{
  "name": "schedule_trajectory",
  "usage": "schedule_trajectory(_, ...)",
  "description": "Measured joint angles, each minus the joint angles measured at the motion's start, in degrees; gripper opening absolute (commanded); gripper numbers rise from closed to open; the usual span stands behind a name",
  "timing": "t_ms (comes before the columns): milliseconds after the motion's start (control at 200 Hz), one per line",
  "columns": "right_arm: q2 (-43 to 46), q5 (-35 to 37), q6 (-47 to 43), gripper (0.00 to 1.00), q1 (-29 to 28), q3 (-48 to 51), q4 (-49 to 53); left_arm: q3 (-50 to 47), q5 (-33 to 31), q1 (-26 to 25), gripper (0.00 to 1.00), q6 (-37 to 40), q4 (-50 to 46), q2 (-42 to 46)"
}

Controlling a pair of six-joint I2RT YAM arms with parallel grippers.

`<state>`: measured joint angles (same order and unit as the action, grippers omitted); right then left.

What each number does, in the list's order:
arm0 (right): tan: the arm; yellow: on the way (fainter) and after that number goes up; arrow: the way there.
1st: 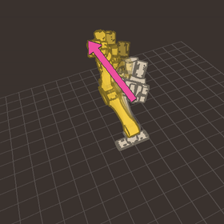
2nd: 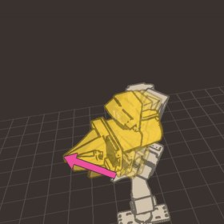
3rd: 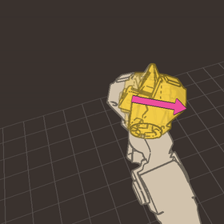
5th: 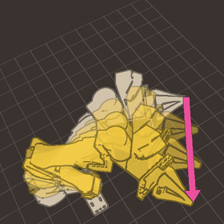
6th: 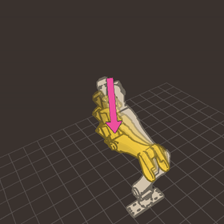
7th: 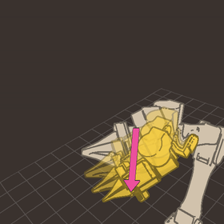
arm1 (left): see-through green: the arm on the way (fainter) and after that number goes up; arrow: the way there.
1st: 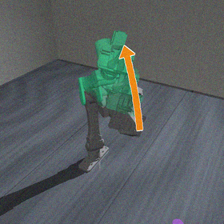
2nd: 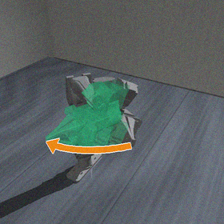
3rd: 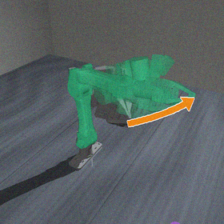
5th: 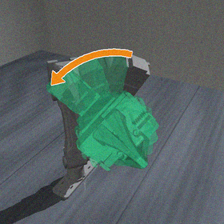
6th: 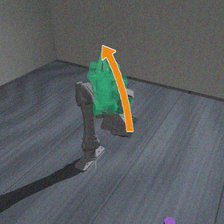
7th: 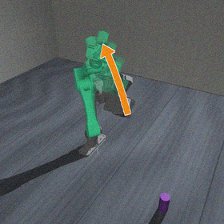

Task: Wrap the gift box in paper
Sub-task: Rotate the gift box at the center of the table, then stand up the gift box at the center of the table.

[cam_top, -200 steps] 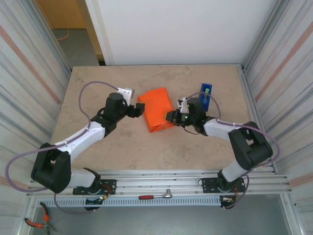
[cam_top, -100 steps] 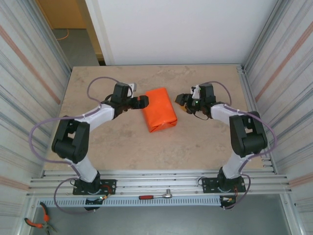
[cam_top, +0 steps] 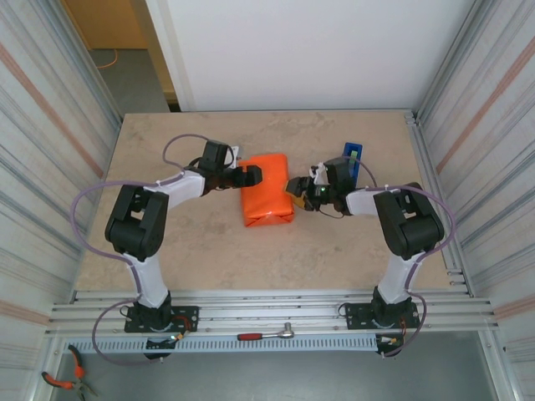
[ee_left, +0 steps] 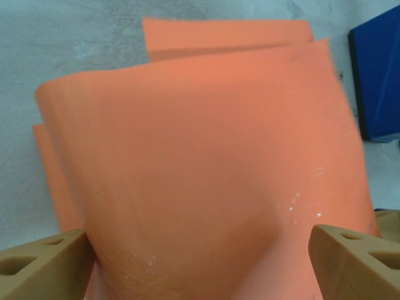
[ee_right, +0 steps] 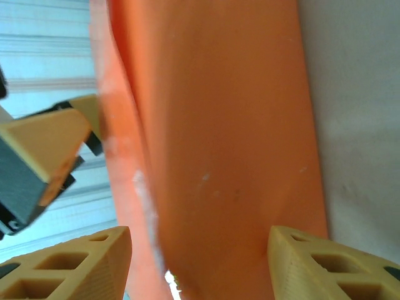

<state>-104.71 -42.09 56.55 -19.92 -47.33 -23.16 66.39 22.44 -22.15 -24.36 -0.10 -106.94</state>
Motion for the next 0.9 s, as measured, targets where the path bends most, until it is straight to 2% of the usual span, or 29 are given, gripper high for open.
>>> schedule_trajectory(266, 6.2, 0.7, 1.1, 0.62, -1.0, 6.1, 0.9, -8.5, 0.8, -2.4, 0.90, -0.5, 3.3, 5.6)
schedule_trajectory(531, 12.5, 5.7, -4.9, 0.65, 2.6, 2.6, 11.5, -8.7, -6.3, 0.9, 0.92, -3.2, 1.4, 12.2)
schedule_trajectory(641, 14.7, 9.4, -8.2, 0.65, 3.8, 1.0, 16.2, -7.6, -7.8, 1.9, 0.92, -5.2, 0.2, 11.9)
schedule_trajectory(902, 20.1, 19.1, -14.7, 0.64, 3.8, 0.6, 24.1, -2.3, -6.9, 0.5, 0.93, -7.2, -2.1, 6.1)
